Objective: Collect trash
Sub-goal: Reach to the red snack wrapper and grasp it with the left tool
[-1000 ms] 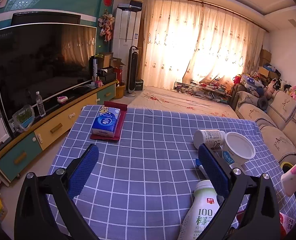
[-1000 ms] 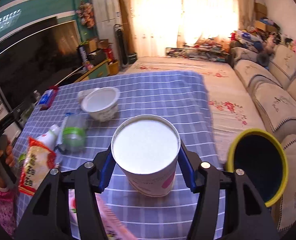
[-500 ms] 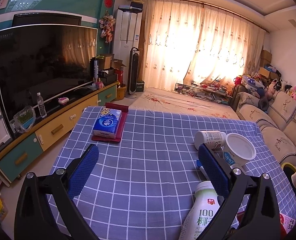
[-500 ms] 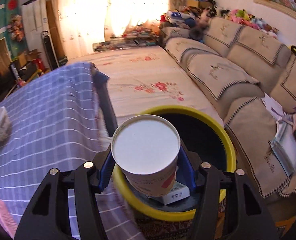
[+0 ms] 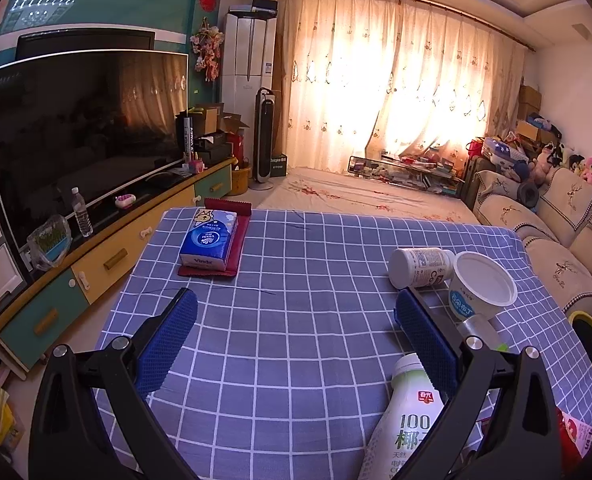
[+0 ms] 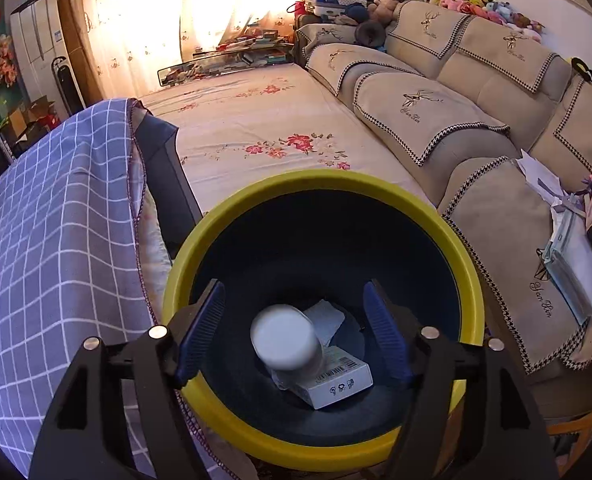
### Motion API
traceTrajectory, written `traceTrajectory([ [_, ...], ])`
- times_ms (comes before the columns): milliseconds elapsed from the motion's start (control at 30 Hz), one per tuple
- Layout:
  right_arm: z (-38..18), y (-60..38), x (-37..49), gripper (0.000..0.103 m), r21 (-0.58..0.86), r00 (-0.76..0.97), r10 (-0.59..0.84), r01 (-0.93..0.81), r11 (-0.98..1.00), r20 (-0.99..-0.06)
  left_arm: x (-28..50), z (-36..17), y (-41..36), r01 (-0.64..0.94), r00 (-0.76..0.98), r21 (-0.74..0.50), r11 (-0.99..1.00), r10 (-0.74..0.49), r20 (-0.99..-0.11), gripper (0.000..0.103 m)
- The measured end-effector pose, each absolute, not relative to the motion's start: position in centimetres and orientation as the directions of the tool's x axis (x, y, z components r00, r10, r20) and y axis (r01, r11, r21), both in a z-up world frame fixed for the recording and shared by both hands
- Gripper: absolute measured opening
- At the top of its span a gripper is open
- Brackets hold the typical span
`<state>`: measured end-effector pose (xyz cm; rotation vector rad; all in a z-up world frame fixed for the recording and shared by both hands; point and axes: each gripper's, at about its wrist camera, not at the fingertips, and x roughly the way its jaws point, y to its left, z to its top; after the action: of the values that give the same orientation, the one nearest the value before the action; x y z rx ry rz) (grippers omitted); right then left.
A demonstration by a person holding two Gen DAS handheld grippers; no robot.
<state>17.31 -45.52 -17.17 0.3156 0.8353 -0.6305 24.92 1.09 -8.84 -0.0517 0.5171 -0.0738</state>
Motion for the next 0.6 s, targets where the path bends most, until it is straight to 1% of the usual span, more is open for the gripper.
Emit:
traceTrajectory([
  [67, -16.1, -45.0, 17.0, 0.068, 0.052, 0.536, -0.388, 0.632, 0.773, -0.75, 24.9, -8.9, 1.0, 0.06, 0.865, -0.067, 0.996, -0.085, -0.494, 0.098],
  [167, -13.5, -43.3, 16.7, 0.068, 0.117, 0.622, -0.373, 0.603, 0.789, -0.689, 24.9, -8.9, 0.7, 0.065, 0.865, -0.06, 0.996, -0.086, -0.495, 0.098],
  [233, -11.6, -41.6, 16.8, 0.072, 0.18, 0.697, -0.351, 0.567, 0.804, -0.625, 24.8, -8.9, 0.4, 0.069, 0.865, -0.049, 0.996, -0.084, -0.495, 0.098],
  [300, -10.1, -39.4, 17.3, 0.074, 0.225, 0.768, -0.33, 0.516, 0.826, -0.549, 24.8, -8.9, 0.2, 0.07, 0.867, -0.035, 0.997, -0.079, -0.492, 0.098],
  [367, -9.2, -37.0, 18.0, 0.076, 0.211, 0.81, -0.347, 0.487, 0.847, -0.473, 24.6, -8.9, -0.1, 0.069, 0.873, -0.014, 0.997, -0.067, -0.484, 0.098],
  [400, -9.1, -36.1, 18.3, 0.076, 0.191, 0.819, -0.358, 0.479, 0.857, -0.449, 24.5, -8.8, -0.2, 0.071, 0.876, -0.008, 0.997, -0.066, -0.478, 0.098],
  [467, -9.3, -34.6, 18.9, 0.076, 0.127, 0.816, -0.378, 0.472, 0.872, -0.437, 24.1, -8.5, -0.5, 0.076, 0.882, 0.002, 0.997, -0.066, -0.466, 0.098],
  [533, -9.9, -34.2, 19.0, 0.079, 0.115, 0.815, -0.371, 0.463, 0.879, -0.445, 23.7, -8.0, -0.8, 0.086, 0.884, -0.009, 0.996, -0.081, -0.46, 0.098],
  [600, -10.5, -34.0, 19.3, 0.079, 0.102, 0.81, -0.361, 0.453, 0.886, -0.462, 23.1, -7.3, -1.1, 0.11, 0.866, -0.053, 0.993, -0.122, -0.484, 0.098],
])
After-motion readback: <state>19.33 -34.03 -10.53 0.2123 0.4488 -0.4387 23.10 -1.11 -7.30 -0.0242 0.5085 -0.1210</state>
